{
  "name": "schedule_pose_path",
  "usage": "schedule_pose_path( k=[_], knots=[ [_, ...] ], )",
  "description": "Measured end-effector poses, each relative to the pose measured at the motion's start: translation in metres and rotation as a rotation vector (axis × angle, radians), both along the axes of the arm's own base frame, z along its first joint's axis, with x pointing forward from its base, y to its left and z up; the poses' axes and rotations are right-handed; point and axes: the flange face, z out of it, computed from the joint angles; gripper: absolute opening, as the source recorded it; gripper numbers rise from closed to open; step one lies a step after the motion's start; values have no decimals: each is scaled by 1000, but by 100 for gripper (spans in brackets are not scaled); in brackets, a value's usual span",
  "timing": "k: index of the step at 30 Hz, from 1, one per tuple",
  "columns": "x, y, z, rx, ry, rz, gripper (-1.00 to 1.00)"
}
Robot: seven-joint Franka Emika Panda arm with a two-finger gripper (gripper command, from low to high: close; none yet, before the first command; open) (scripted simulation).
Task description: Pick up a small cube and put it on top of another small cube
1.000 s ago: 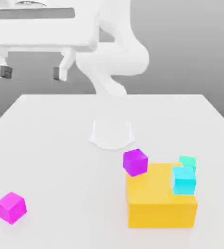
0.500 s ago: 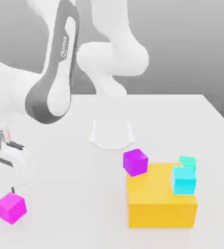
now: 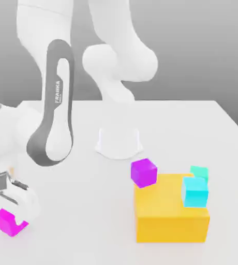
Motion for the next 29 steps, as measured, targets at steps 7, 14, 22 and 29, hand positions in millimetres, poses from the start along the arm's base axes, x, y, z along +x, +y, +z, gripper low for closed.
schedule_pose_path(
  k=[7,14,22,29],
  knots=[
    [56,132,66,58,-30,46,-100],
    [58,309,122,75,-21,120,-100],
    [-2,447,146,5,-1,143,-100],
    [-6,453,101,0,-2,145,100]
  ],
)
